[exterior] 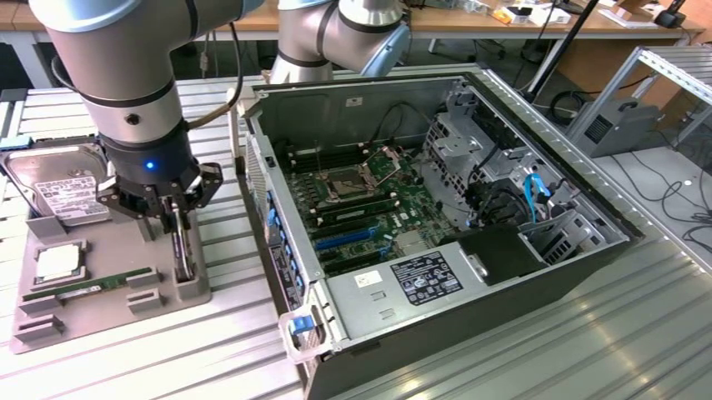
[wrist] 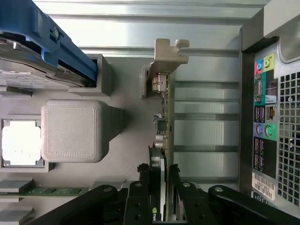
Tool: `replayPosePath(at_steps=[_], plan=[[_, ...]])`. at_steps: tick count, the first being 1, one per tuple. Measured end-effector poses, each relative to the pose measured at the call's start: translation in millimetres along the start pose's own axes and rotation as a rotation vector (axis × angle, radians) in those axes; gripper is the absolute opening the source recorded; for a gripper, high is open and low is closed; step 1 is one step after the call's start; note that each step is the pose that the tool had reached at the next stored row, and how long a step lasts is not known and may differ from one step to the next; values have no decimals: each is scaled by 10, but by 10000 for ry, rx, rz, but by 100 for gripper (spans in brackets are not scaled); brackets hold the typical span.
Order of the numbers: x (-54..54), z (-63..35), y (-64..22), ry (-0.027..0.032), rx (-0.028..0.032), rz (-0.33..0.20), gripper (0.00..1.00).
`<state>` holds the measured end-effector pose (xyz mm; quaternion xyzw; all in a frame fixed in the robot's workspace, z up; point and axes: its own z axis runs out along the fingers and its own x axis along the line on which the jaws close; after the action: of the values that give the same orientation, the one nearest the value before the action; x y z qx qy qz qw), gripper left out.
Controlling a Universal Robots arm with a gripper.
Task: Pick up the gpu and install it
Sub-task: 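Pick up the gpu and move the gpu toward the slot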
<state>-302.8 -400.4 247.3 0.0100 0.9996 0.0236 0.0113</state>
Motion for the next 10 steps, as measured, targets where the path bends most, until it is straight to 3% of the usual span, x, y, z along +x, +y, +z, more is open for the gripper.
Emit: replayPosePath(at_steps=[3,10], plan=[[0,1,0,-27,12,577,27],[1,1,0,-30,13,632,27]])
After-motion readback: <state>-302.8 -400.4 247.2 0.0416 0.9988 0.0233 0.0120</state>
